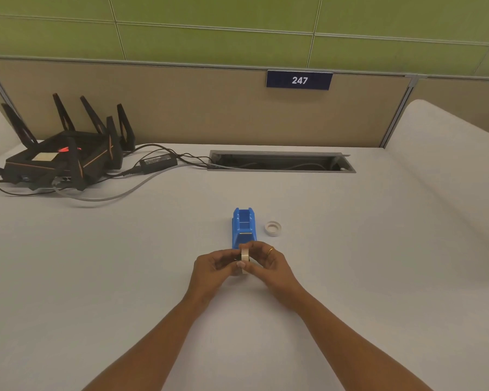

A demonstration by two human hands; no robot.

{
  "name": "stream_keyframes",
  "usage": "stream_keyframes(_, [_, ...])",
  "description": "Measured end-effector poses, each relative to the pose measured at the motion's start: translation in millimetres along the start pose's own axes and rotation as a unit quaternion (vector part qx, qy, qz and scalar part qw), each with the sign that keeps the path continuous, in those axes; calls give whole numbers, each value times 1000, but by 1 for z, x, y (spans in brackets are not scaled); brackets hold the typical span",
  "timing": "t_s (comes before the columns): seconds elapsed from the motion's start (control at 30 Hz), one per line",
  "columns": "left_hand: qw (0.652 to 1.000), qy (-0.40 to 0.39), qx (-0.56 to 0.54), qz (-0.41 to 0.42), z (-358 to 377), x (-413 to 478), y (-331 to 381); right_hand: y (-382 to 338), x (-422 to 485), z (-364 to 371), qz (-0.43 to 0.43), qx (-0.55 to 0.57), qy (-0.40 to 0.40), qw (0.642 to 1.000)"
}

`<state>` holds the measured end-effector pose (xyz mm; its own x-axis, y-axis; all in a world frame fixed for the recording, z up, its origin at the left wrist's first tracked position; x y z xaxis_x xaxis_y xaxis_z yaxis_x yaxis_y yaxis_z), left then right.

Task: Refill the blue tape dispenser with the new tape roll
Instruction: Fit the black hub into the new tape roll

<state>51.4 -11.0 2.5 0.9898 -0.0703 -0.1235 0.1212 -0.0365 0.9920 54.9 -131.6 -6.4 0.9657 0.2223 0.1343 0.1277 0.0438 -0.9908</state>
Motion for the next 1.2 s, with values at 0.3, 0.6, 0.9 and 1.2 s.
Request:
stream_keyframes(0.3, [1000,-1,0,2,-1,-1,1,3,0,2,13,14,-16,1000])
stream_keyframes(0.6, [1000,0,2,0,-1,0,-1,1,1,2,3,27,-19,999])
stream_keyframes(0.9, [1000,-3,-12,-4,0,0,-2,-1,0,2,-2,53,-15,998])
stream_keyframes(1.2, [1000,-4,5,-1,-1,1,-4,3,0,3,16,45,-23,999])
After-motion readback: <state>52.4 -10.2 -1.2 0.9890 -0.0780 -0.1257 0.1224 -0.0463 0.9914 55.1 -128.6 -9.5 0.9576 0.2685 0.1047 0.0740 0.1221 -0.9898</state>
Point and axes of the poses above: each hand's wrist, its own x-axis towards the middle knuckle, its own z-axis out of the palm, y = z × x, the point moved 10 cm from there along x, towards the middle knuckle, and after that the axes turned 8 degrees about -z, right-handed, at the moved point
